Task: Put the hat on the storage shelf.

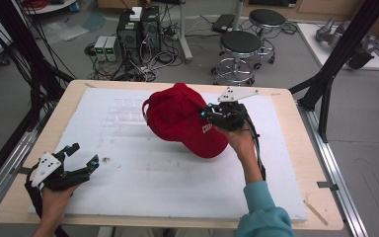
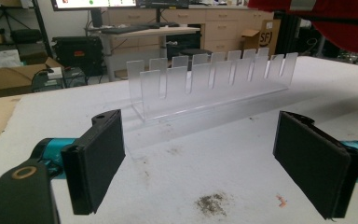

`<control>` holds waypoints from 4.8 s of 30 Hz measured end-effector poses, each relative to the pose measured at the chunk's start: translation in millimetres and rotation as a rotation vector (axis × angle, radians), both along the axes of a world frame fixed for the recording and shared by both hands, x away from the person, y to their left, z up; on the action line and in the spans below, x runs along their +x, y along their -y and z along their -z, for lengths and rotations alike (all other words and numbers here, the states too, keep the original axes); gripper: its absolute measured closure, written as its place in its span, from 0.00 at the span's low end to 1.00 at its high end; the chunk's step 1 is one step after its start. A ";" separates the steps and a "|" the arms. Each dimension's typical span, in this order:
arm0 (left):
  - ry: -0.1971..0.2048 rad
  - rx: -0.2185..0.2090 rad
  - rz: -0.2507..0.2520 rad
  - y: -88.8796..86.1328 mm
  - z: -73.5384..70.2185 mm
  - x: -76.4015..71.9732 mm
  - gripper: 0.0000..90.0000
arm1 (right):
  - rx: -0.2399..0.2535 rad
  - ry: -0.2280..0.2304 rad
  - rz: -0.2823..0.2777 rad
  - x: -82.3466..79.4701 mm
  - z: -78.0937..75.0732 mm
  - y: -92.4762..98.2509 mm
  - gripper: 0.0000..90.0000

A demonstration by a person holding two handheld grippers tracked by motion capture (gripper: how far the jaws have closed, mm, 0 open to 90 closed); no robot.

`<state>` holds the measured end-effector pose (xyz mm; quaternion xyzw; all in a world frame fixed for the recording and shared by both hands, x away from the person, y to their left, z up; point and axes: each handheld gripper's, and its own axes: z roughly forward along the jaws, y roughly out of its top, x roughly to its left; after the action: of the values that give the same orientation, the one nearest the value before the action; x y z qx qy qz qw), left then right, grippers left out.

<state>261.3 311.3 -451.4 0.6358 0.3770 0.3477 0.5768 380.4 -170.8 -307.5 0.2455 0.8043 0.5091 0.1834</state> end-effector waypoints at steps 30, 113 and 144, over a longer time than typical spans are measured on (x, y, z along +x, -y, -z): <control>-0.049 0.004 0.253 55.0 -51.4 -0.3 0.19 | 0.189 0.081 -0.090 -33.7 -16.3 -45.1 0.92; -0.078 -0.070 0.390 122.4 -89.3 28.0 0.95 | 0.173 0.141 0.052 -66.9 4.0 -29.7 0.02; -0.073 0.178 0.201 88.8 -120.8 101.2 0.95 | 0.174 0.072 0.338 -133.8 89.1 86.4 0.02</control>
<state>362.5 222.5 -330.6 0.7310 0.3001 0.2970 0.5360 246.6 -257.2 -396.6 0.3734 0.6974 0.5474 0.2731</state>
